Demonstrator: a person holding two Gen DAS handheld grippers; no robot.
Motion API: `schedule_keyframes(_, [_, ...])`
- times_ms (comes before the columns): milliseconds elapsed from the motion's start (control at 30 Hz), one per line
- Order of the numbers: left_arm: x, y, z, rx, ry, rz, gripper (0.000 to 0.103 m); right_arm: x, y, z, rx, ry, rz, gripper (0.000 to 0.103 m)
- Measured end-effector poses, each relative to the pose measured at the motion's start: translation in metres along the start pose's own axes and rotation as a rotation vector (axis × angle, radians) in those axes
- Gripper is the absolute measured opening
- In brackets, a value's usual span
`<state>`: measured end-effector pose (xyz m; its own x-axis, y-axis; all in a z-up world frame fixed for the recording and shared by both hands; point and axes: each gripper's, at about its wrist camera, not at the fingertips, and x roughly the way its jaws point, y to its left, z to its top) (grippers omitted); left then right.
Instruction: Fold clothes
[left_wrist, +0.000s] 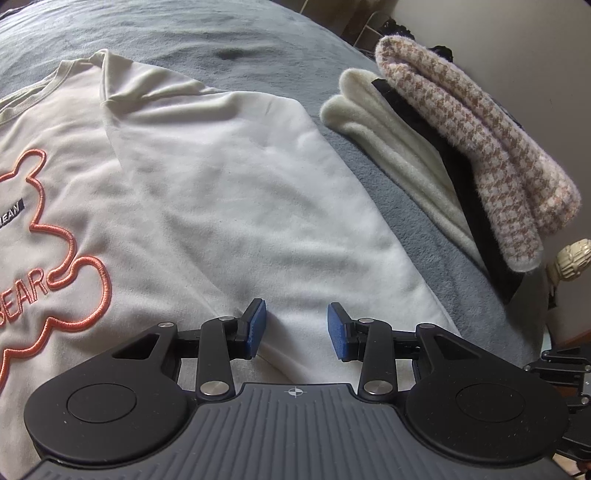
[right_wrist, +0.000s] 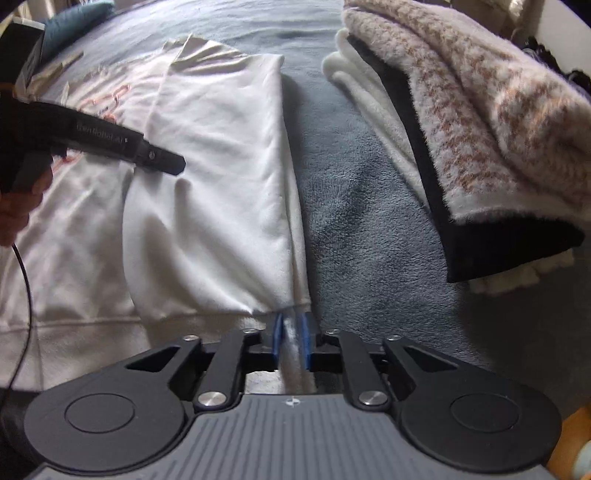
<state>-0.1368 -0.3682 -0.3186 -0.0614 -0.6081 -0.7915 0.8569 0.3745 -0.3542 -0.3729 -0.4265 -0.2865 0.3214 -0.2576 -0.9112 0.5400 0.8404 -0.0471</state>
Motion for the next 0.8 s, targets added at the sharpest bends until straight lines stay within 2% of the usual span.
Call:
schedule_keyframes(100, [-0.012,-0.004,0.0,0.008,-0.026,0.001,0.037,-0.021,0.002,0.012,-0.035,-0.054,-0.017,0.022])
schedule_keyframes(167, [-0.021,-0.009,-0.003,0.022,-0.046,-0.021,0.037,-0.026,0.005,0.028,-0.061,-0.105,0.01,0.022])
schedule_keyframes(233, [-0.026,-0.015,-0.008,0.041,-0.055,-0.047,0.037,-0.019,0.009,0.046,-0.09,-0.143,0.056,0.022])
schedule_keyframes(300, [-0.022,-0.024,-0.015,0.076,-0.027,-0.069,0.037,-0.002,0.014,0.062,-0.128,-0.164,0.088,0.022])
schedule_keyframes(367, [-0.012,-0.032,-0.026,0.12,0.02,-0.049,0.037,0.025,0.015,0.073,-0.124,-0.129,0.112,0.022])
schedule_keyframes(433, [-0.002,-0.036,-0.039,0.14,0.052,-0.011,0.037,0.055,0.01,0.079,-0.09,-0.023,0.099,0.02])
schedule_keyframes(467, [-0.002,-0.037,-0.042,0.143,0.045,-0.003,0.037,0.056,0.007,0.083,-0.086,-0.018,0.104,0.021])
schedule_keyframes(533, [-0.004,-0.039,-0.042,0.142,0.031,0.001,0.037,0.039,0.005,0.097,-0.091,-0.071,0.148,0.022])
schedule_keyframes(633, [-0.004,-0.033,-0.04,0.07,0.033,-0.014,0.037,0.03,0.011,0.136,-0.13,-0.142,0.228,0.022])
schedule_keyframes(800, [-0.004,-0.027,-0.041,-0.023,0.016,-0.02,0.037,0.082,0.046,0.228,-0.218,-0.254,0.31,0.022])
